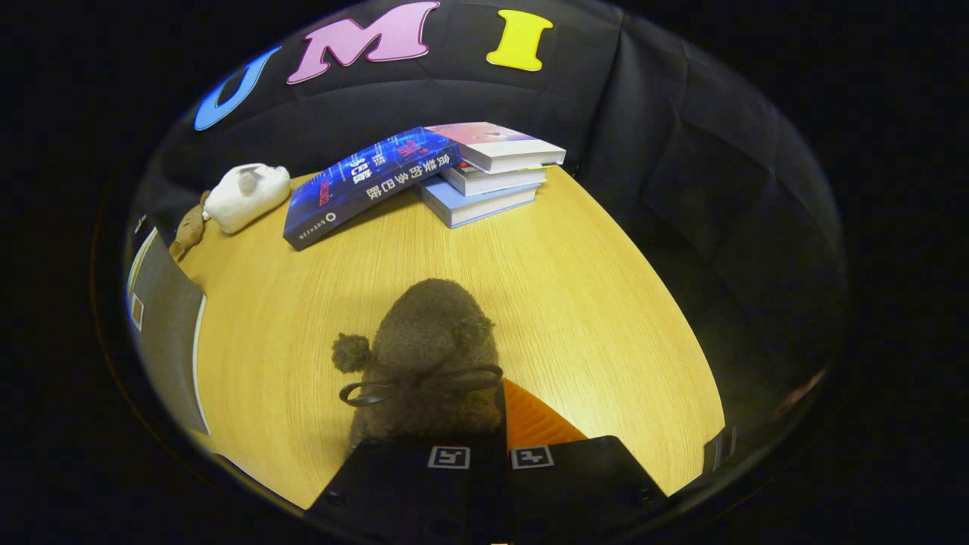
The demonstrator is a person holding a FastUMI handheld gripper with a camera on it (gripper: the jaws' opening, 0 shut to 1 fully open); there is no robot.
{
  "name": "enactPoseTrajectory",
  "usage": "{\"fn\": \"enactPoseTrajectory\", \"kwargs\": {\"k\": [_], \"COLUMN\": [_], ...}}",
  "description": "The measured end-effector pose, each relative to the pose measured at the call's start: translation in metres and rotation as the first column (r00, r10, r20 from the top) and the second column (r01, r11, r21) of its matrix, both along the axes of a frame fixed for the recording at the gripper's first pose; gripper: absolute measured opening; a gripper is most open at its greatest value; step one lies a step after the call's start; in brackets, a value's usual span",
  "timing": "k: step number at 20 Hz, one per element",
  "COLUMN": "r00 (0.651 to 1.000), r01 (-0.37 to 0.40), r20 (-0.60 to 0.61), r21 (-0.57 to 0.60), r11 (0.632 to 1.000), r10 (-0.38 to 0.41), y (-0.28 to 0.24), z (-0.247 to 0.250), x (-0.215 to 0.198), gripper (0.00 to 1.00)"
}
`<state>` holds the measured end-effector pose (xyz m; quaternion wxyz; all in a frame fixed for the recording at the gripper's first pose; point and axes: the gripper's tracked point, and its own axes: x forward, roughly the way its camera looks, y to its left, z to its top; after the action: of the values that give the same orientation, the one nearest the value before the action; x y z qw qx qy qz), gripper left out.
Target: Open the storage box then place both shoes into the box .Put the left shoe in first, then the right shoe, with the right side of both shoes facing outward in a uniform manner.
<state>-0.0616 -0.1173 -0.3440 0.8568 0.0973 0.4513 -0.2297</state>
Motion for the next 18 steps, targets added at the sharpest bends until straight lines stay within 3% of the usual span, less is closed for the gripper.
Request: {"fn": "enactPoseTrajectory", "kwargs": {"k": [8, 18], "r00": [0.986, 0.930], "r01": [-0.080, -0.264], "r20": [0.147, 0.303], "r21": [0.029, 0.152], "r11": [0.996, 0.953], "r10": [0.075, 0.209], "y": [0.054, 0.211], "z": [0.105, 0.211], "x": [0.033, 0.108], "gripper": [0.05, 0.05]}}
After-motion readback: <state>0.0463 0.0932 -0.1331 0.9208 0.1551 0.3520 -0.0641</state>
